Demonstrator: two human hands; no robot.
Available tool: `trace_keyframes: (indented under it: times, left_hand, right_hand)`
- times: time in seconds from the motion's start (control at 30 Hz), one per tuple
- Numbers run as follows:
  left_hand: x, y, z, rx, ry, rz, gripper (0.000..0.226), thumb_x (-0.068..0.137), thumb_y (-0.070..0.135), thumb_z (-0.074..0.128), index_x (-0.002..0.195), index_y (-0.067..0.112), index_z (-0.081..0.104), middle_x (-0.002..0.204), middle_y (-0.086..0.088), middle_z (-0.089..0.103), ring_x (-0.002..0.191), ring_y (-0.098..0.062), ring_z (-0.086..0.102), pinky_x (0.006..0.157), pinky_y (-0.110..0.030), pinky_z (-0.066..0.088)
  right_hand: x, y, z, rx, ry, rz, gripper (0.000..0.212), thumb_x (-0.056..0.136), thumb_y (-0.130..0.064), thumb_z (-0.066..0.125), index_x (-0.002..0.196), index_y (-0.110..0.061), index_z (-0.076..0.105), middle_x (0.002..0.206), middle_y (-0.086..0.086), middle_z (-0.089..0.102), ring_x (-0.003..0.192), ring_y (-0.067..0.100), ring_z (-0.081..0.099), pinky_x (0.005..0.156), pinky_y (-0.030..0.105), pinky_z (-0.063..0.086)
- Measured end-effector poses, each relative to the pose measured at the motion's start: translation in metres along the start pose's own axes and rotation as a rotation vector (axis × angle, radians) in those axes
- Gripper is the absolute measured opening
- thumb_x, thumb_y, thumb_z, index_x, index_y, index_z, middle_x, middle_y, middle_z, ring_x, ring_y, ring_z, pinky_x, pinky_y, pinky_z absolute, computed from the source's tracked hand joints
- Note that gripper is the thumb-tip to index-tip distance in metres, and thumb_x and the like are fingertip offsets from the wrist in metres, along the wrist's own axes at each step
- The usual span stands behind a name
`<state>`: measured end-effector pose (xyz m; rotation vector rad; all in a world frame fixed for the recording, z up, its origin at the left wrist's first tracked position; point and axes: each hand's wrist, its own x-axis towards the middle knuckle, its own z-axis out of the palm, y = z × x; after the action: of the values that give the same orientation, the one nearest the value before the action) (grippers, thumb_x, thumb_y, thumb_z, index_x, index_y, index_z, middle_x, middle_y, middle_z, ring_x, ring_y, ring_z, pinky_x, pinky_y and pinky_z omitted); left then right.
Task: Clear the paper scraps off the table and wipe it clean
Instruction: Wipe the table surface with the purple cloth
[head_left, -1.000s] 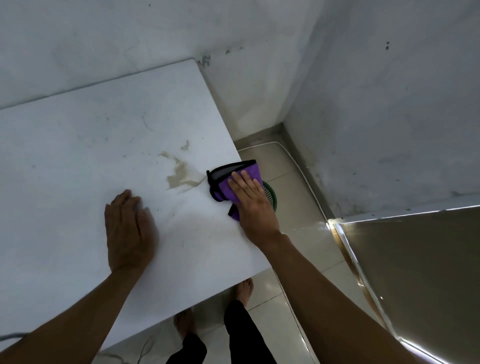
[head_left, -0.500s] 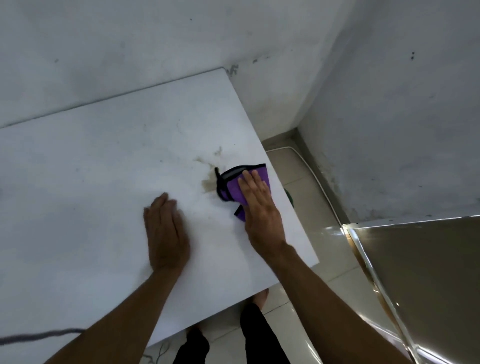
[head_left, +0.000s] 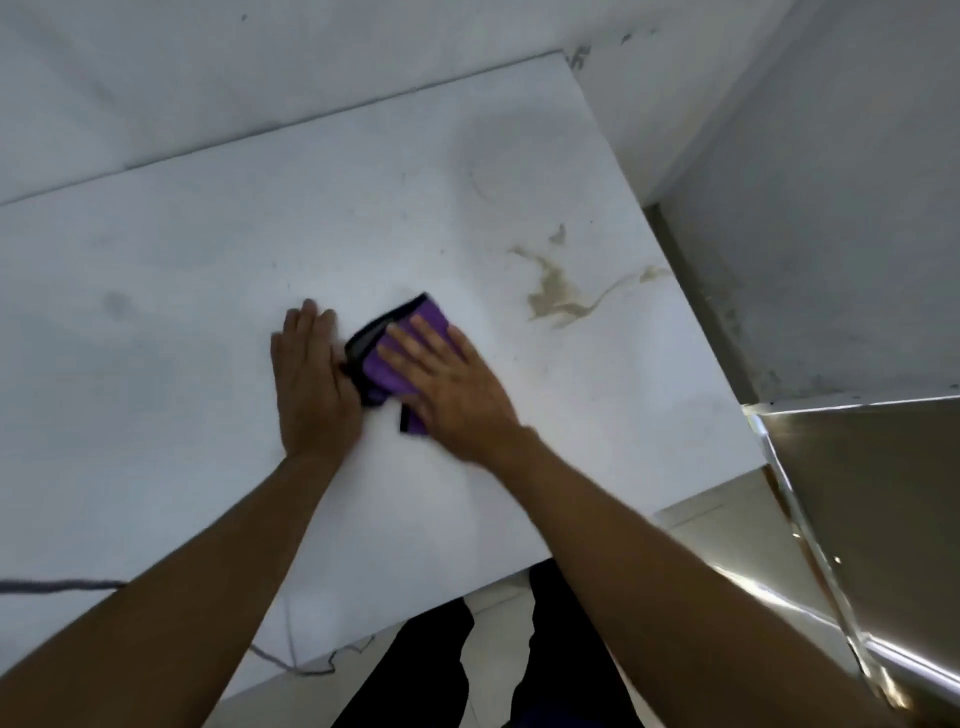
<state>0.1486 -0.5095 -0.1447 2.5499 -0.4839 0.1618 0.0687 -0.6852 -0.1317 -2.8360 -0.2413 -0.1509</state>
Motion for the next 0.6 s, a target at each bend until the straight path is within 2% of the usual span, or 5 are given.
trace_keyframes:
  times: [0.1, 0.23, 0.3, 0.43, 0.6]
  left_hand:
    - [0.005, 0.010, 0.001, 0.079, -0.033, -0.049, 0.047, 0.106, 0.020, 0.029, 0.148, 0.003, 0.041, 0.161, -0.016, 0.031, 0.152, -0.029, 0.023, 0.126, -0.044, 0.010]
    - [0.005, 0.015, -0.003, 0.111, -0.067, -0.063, 0.047, 0.106, 0.020, 0.031, 0.150, 0.005, 0.038, 0.162, -0.014, 0.028, 0.153, -0.026, 0.019, 0.126, -0.045, 0.010]
    - [0.005, 0.017, -0.004, 0.117, -0.073, -0.075, 0.047, 0.105, 0.020, 0.030, 0.149, 0.005, 0.039, 0.162, -0.014, 0.029, 0.153, -0.026, 0.019, 0.125, -0.046, 0.011]
    - [0.007, 0.018, -0.005, 0.122, -0.075, -0.081, 0.048, 0.105, 0.021, 0.029, 0.147, 0.003, 0.041, 0.161, -0.015, 0.031, 0.152, -0.028, 0.021, 0.125, -0.047, 0.013]
    - [0.007, 0.017, -0.006, 0.136, -0.098, -0.081, 0.050, 0.105, 0.022, 0.026, 0.150, 0.004, 0.038, 0.162, -0.014, 0.028, 0.153, -0.026, 0.018, 0.126, -0.044, 0.010]
  right_hand:
    - [0.013, 0.038, -0.006, -0.017, 0.044, 0.108, 0.056, 0.096, -0.032, 0.041, 0.150, -0.016, 0.040, 0.158, 0.006, 0.034, 0.149, 0.027, 0.026, 0.122, 0.040, 0.014]
    - [-0.010, 0.076, -0.024, 0.117, 0.152, 0.462, 0.064, 0.088, -0.012, 0.056, 0.150, -0.009, 0.040, 0.158, 0.010, 0.033, 0.149, 0.028, 0.022, 0.123, 0.034, 0.004]
    - [-0.021, 0.072, -0.029, 0.143, 0.206, 0.536, 0.064, 0.086, -0.004, 0.058, 0.148, -0.004, 0.041, 0.156, 0.012, 0.036, 0.148, 0.029, 0.025, 0.124, 0.031, 0.004]
    - [0.017, 0.027, -0.022, 0.197, 0.225, 0.394, 0.057, 0.086, -0.008, 0.046, 0.142, 0.002, 0.048, 0.150, 0.017, 0.045, 0.141, 0.033, 0.039, 0.122, 0.042, 0.021]
    - [0.073, 0.027, -0.005, 0.099, 0.053, 0.244, 0.068, 0.088, -0.015, 0.059, 0.150, -0.003, 0.035, 0.159, 0.011, 0.031, 0.150, 0.029, 0.022, 0.124, 0.041, 0.010]
